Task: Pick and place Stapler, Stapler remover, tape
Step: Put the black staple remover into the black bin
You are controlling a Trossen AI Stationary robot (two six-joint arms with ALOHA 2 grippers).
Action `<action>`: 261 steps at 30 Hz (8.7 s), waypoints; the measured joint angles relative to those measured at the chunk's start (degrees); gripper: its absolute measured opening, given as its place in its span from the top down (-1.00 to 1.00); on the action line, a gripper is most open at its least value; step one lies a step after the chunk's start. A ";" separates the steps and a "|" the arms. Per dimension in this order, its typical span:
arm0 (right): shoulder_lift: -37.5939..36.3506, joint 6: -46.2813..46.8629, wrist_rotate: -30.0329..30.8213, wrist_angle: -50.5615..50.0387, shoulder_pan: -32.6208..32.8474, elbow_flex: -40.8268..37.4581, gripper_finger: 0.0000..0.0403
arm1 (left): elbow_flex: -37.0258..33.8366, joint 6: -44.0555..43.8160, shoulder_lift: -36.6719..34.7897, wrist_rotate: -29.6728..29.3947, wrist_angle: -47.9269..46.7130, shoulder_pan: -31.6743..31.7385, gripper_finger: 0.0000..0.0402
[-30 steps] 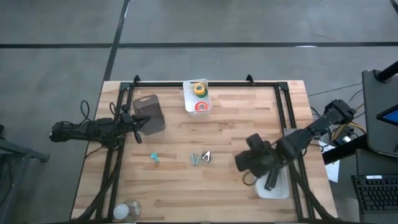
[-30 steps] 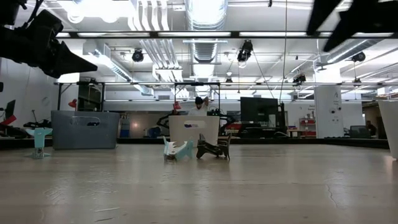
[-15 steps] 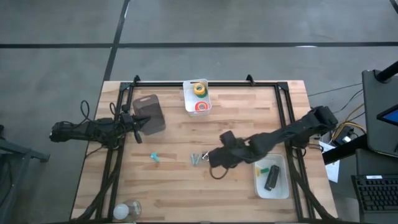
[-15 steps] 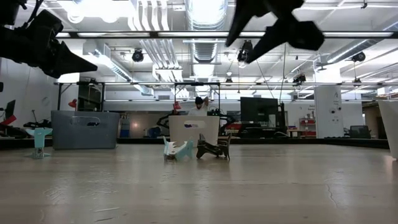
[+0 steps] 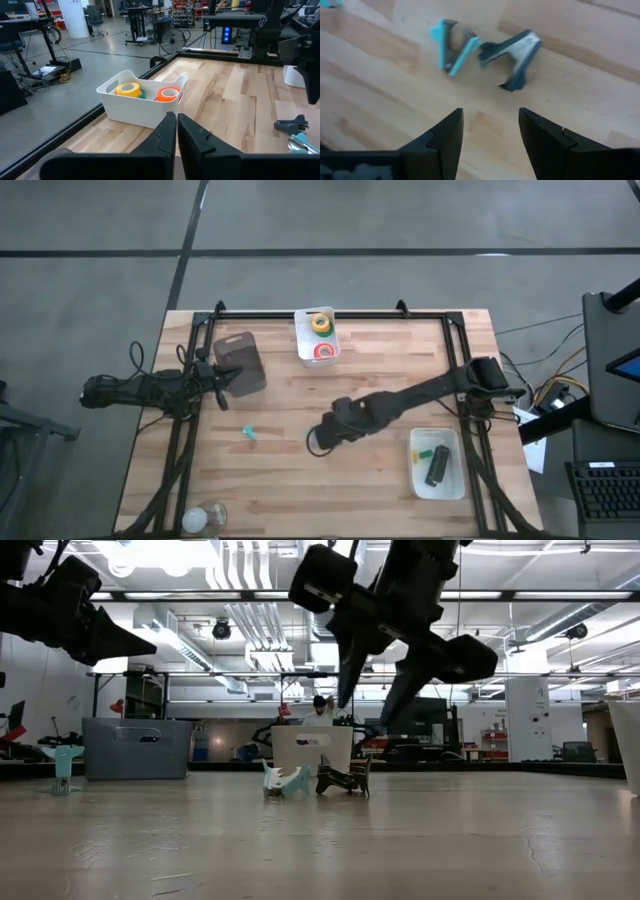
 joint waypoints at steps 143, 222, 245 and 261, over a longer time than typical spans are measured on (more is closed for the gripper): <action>-2.67 -29.90 9.02 34.65 -12.96 22.14 0.96 | 12.40 -72.48 28.73 16.87 54.28 0.02 0.27; -1.08 -33.98 6.87 31.74 -13.66 22.08 0.03 | 12.20 -52.82 18.80 6.58 46.86 0.06 1.00; -1.42 -46.10 0.83 12.72 -14.41 22.08 0.07 | 8.58 -70.72 12.62 -14.94 -21.30 0.10 0.97; -1.14 -50.07 1.31 5.37 -14.64 21.79 0.12 | 4.90 -94.15 22.51 -4.97 -23.29 2.45 0.82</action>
